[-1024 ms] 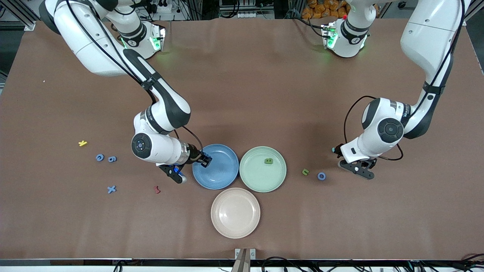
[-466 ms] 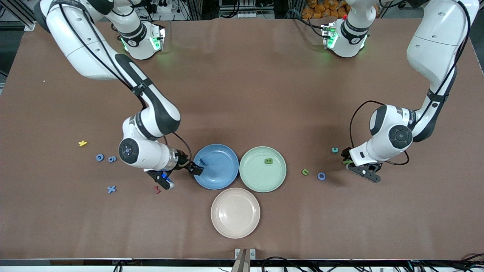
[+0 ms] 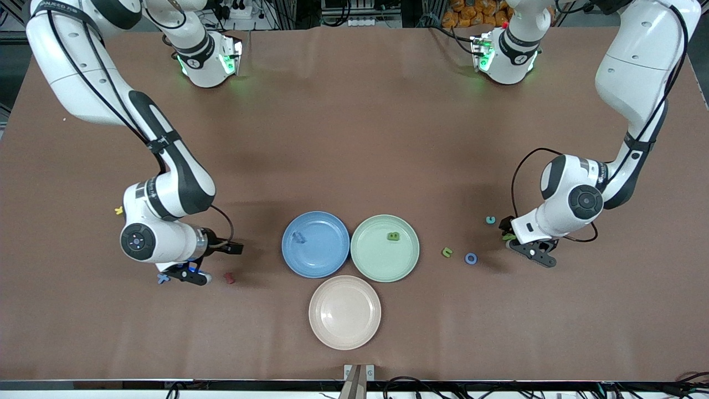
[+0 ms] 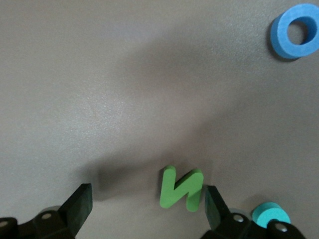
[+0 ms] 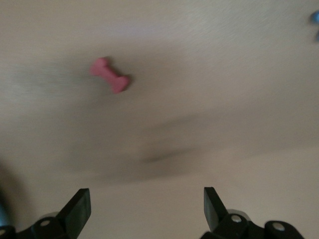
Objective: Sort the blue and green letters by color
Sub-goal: 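Grasp the green N with the left gripper while the right gripper returns to letters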
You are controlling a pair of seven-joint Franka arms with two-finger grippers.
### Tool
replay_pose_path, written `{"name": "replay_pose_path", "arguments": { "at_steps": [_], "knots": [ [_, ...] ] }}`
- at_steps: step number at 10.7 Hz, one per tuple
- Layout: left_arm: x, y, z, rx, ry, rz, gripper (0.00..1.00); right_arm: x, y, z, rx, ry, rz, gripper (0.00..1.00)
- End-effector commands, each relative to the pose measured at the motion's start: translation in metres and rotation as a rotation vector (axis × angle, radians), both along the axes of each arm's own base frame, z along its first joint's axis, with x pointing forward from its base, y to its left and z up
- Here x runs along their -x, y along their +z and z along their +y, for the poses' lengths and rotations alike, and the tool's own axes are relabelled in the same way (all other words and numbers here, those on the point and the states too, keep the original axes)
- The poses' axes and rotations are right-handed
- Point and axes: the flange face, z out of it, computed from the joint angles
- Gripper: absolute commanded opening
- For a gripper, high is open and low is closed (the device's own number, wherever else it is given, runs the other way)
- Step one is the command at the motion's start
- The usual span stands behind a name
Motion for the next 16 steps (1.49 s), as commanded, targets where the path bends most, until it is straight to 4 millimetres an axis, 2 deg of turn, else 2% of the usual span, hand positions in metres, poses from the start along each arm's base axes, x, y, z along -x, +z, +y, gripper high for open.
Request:
{"name": "replay_pose_path", "arguments": {
  "at_steps": [1,3,5,7,8,9,10,12,14,16],
  "knots": [
    [-0.002,-0.001,-0.001,0.004,0.014,-0.007,0.97,0.024,0.006,-0.029,0.122,0.168,-0.006,1.00],
    [-0.002,-0.001,-0.002,0.004,0.017,-0.007,0.89,0.038,0.003,-0.067,0.099,0.245,-0.012,1.00],
    [-0.002,-0.004,-0.004,0.005,0.014,-0.004,0.70,0.057,-0.002,-0.097,0.076,0.315,-0.045,1.00],
    [-0.002,-0.003,-0.006,0.005,0.013,-0.005,0.36,0.059,-0.003,-0.133,0.050,0.388,-0.061,1.00],
    [-0.002,-0.001,-0.006,0.004,0.023,-0.008,0.15,0.062,-0.009,-0.151,0.035,0.416,-0.068,1.00],
    [-0.004,0.005,-0.007,0.003,0.033,-0.017,0.00,0.069,-0.019,-0.164,0.021,0.427,-0.090,1.00],
    [-0.005,0.014,-0.018,0.012,0.041,-0.031,0.00,0.073,-0.026,-0.171,0.011,0.439,-0.117,1.00],
    [-0.008,0.040,-0.059,0.055,0.084,-0.059,0.00,0.072,-0.033,-0.182,0.000,0.454,-0.134,1.00],
    [-0.012,0.070,-0.116,0.114,0.148,-0.064,0.00,0.071,-0.037,-0.182,-0.002,0.458,-0.150,1.00],
    [-0.007,0.088,-0.198,0.199,0.243,-0.049,0.00,0.070,-0.042,-0.182,-0.002,0.463,-0.161,1.00]
  ]
}}
